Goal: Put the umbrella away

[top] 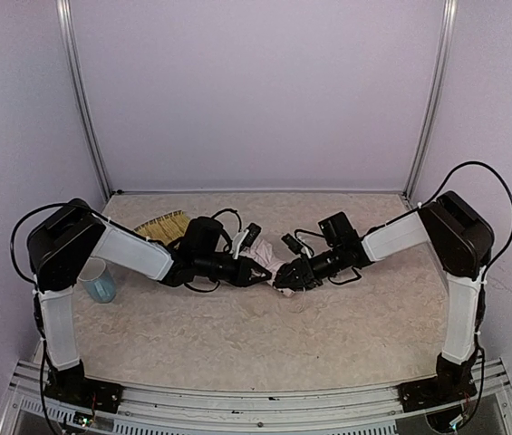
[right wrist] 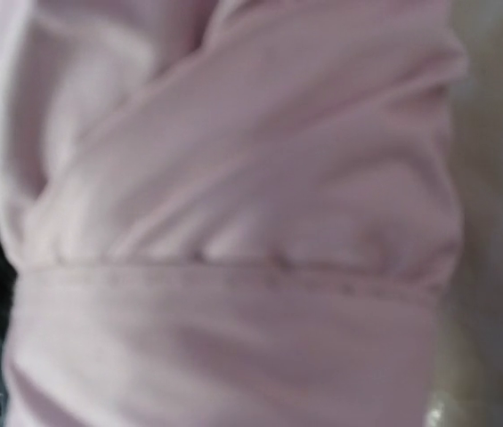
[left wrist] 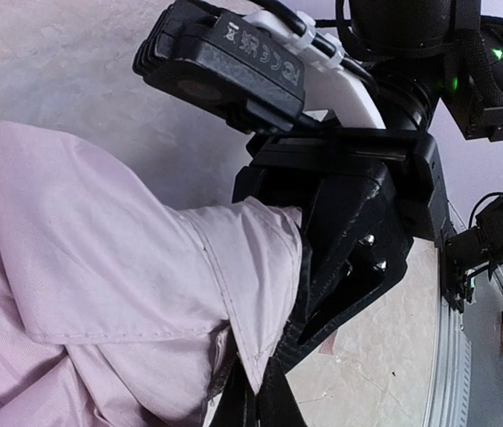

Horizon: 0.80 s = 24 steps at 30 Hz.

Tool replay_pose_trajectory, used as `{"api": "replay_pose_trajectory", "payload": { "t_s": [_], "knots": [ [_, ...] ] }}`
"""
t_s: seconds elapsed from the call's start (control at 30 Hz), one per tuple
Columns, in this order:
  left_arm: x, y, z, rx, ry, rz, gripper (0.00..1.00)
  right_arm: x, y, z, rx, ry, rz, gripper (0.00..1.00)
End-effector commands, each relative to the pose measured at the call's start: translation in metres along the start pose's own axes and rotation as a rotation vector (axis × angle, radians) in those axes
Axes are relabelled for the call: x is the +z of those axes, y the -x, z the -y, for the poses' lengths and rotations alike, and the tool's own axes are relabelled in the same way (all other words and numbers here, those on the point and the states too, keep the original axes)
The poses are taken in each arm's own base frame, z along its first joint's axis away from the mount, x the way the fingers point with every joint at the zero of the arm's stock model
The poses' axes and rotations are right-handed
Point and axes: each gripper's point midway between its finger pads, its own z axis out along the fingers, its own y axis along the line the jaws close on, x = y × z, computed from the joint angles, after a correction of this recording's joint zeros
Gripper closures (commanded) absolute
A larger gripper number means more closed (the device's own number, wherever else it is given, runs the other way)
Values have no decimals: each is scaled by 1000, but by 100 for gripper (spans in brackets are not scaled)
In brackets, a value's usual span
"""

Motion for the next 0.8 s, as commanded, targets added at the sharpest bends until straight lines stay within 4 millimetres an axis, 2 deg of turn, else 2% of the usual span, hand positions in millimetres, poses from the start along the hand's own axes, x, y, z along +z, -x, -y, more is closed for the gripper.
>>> {"api": "replay_pose_trajectory", "payload": {
  "t_s": [0.0,0.13,0.33,0.47,0.63,0.77],
  "knots": [
    [7,-60,-12,-152,-32,-156,100,-25,46,19,11,-36,155,100],
    [16,-88,-52,-319,37,-228,100,-20,40,30,49,-38,149,100],
    [26,-124,-89,-404,134,-312,100,-15,36,39,75,-44,150,100],
    [29,-140,-104,-474,143,-340,100,-13,36,36,60,-56,147,100],
    [23,-145,-129,-520,238,-324,83,-12,36,21,5,-36,143,100],
    [17,-136,-138,-508,292,-292,77,-14,36,12,-22,-22,153,100]
  ]
}}
